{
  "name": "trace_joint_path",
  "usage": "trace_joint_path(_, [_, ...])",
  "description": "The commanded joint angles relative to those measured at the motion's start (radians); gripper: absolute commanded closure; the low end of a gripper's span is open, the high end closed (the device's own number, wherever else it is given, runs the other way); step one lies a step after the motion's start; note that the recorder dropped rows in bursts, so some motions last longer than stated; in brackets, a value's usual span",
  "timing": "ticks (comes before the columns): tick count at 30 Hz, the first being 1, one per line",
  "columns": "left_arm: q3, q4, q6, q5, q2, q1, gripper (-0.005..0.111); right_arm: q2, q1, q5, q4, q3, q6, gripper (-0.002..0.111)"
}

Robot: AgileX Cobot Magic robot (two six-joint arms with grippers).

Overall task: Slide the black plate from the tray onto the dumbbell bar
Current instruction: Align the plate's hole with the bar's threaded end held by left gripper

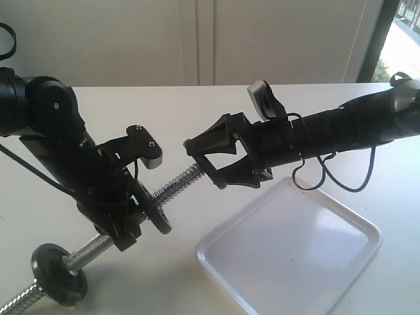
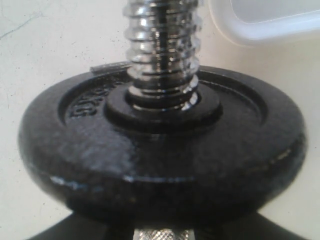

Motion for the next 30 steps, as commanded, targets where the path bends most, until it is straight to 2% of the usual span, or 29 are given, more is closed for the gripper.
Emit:
trace_joint_path(1, [-0.014,-0.056,0.000,-0.004,-0.048,-0.001,0.107,-0.012,-0.001,0.061,0.049,-0.006,0.000,0.108])
trace_joint_path(30, [-0.014,-0.075,0.000,-0.007,-0.048,-0.001,0.107,-0.012,-0.001,0.061,0.047,-0.006,0.043,0.108])
